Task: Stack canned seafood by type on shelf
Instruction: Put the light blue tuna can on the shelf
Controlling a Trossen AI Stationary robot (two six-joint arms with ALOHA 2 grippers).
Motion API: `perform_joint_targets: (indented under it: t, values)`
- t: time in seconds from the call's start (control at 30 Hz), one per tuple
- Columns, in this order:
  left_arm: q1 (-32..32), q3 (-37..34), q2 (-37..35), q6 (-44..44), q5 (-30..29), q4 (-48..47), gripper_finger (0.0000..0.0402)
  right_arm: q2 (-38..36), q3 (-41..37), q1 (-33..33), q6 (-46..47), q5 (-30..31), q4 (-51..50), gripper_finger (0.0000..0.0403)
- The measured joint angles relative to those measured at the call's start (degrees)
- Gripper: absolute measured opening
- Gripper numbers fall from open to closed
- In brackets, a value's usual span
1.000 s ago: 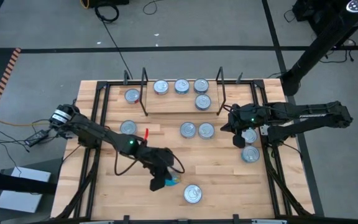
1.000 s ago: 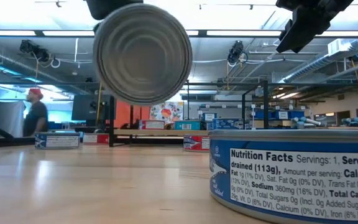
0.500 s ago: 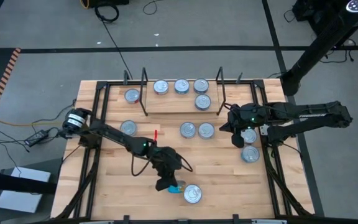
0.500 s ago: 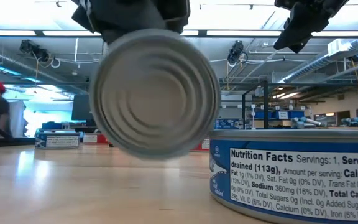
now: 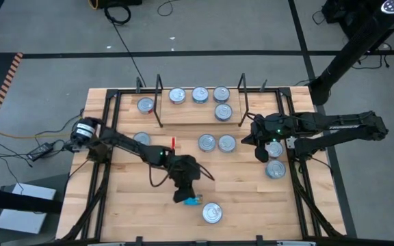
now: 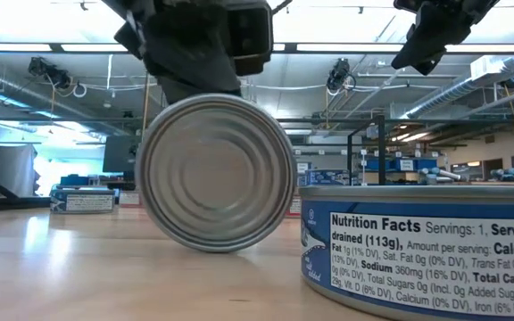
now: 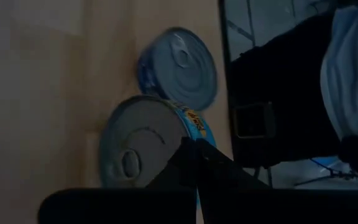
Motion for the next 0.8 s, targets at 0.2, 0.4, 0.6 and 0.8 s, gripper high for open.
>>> perform_joint_targets:
  t: [0.2, 0.4, 0.6, 0.8]
  values:
    - [2.42, 0.02, -0.07, -0.03, -0.12, -2.16, 0.0004, 0.0, 0.0, 0.0, -0.09, 0.02, -0.01, 0.0009]
    - [3.01, 0.02, -0.07, 0.48, -0.38, -2.34, 0.0032, 0.0, 0.0, 0.0, 0.02, 0.08, -0.02, 0.0009]
    - [3.61, 1.21, 0.15, 0.65, -0.91, -3.68, 0.0075, 0.0, 0.0, 0.0, -0.2, 0.16, -0.02, 0.0009]
    - [5.18, 4.42, 0.17, 0.68, -1.41, -8.64, 0.012, 0.0, 0.0, 0.0, -0.78, 0.15, -0.04, 0.0009]
